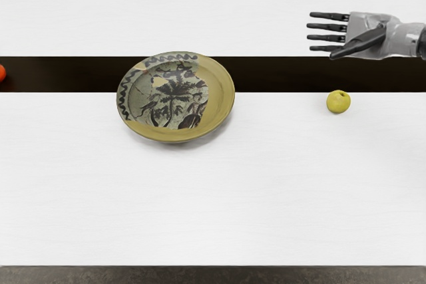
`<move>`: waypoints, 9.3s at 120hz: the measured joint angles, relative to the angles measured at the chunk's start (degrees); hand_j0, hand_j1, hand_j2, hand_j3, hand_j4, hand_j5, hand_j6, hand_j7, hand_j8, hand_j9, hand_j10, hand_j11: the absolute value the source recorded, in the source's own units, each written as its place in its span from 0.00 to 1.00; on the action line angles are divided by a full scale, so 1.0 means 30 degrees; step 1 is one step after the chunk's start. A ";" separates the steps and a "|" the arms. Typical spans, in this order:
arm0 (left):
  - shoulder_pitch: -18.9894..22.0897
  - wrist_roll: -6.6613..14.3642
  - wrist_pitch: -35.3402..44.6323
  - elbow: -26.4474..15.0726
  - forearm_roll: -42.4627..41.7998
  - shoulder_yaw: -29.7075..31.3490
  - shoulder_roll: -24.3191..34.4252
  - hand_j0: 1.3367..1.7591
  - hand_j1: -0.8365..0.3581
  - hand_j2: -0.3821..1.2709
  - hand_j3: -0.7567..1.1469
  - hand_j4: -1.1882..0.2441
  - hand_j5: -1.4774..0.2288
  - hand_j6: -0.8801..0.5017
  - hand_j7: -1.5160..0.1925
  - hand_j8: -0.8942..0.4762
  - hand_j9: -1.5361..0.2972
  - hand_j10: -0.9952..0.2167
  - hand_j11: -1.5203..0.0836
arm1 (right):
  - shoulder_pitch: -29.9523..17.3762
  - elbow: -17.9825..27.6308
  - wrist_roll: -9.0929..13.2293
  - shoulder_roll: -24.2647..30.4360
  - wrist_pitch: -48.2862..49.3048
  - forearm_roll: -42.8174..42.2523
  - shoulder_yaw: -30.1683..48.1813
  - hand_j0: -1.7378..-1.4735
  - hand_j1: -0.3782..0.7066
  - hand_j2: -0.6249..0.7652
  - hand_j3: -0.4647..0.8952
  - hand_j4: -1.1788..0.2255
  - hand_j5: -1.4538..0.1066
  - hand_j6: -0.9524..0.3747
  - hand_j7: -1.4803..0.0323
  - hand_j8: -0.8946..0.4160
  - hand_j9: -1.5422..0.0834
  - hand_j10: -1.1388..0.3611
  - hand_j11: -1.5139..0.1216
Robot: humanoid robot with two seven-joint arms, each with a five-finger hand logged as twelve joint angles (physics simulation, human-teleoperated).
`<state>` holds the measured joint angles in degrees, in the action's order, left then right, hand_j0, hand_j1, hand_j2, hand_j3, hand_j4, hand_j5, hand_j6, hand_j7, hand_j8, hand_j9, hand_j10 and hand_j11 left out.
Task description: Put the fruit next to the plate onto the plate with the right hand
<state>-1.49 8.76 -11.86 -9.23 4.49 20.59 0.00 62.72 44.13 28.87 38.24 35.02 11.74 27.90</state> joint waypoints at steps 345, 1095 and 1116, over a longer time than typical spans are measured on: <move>0.0011 0.0007 0.0000 0.0000 -0.0001 0.0001 0.0000 0.76 0.76 0.26 0.40 0.67 0.69 0.47 0.71 0.48 0.67 0.63 0.76 | 0.1155 1.0060 0.2044 -0.0988 -1.5181 -2.3228 -0.8781 0.30 0.33 0.41 0.34 0.64 0.70 0.50 0.74 0.47 0.72 0.57 0.70; 0.0000 -0.0008 0.0000 0.0000 0.0001 0.0006 0.0000 0.76 0.76 0.26 0.40 0.67 0.69 0.47 0.71 0.48 0.67 0.63 0.76 | 0.3254 0.5555 0.2058 -1.2662 -0.9780 -2.0908 -0.1766 0.37 0.57 0.55 0.34 0.26 0.17 0.39 0.23 0.44 0.20 0.36 0.20; 0.0000 0.0000 0.0000 0.0000 0.0000 0.0007 0.0000 0.76 0.76 0.26 0.40 0.67 0.69 0.47 0.71 0.48 0.67 0.63 0.76 | 0.3260 0.5437 0.2037 -1.2729 -0.9808 -2.1015 -0.1777 0.35 0.57 0.55 0.34 0.27 0.26 0.38 0.31 0.40 0.29 0.34 0.28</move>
<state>-1.49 8.76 -11.86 -9.23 4.49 20.61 0.00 72.50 60.45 34.98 0.05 5.60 -51.30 22.57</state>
